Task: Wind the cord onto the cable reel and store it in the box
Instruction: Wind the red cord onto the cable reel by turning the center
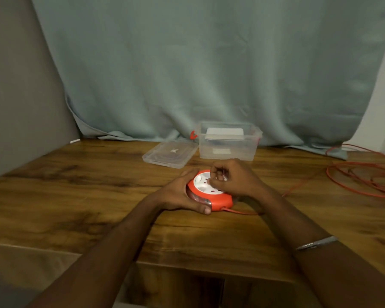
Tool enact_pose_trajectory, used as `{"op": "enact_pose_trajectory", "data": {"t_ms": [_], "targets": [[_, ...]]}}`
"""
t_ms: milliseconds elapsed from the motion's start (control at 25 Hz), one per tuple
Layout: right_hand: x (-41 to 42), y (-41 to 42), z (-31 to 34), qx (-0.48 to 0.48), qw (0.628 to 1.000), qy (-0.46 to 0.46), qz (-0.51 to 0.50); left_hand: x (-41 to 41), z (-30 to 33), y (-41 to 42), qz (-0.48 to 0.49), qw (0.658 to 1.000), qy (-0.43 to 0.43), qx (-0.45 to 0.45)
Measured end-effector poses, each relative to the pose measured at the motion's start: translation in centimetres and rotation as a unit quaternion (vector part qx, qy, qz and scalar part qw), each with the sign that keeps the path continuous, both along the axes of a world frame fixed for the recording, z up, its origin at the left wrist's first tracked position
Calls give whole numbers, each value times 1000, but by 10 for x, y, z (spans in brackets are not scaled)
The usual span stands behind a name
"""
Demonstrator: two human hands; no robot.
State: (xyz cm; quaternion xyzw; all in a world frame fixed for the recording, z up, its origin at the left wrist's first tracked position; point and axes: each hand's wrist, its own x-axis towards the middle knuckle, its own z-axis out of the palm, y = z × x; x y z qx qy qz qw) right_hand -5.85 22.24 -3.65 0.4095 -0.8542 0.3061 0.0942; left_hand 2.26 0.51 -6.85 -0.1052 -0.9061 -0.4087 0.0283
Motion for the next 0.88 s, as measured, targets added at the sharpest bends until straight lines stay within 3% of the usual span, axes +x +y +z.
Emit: {"op": "enact_pose_trajectory", "data": {"t_ms": [200,400,880], "targets": [[-11,19,1,15,988,-139,59,0,3,-2,-21,999,-44,-8],[-24,21,2,20,978,-191,78,-10,-6,-12,-16,1000,-21,-9],[-1,1,-1,34,997,-50,-38,-8,-4,-9,3,1000,15,-15]]}}
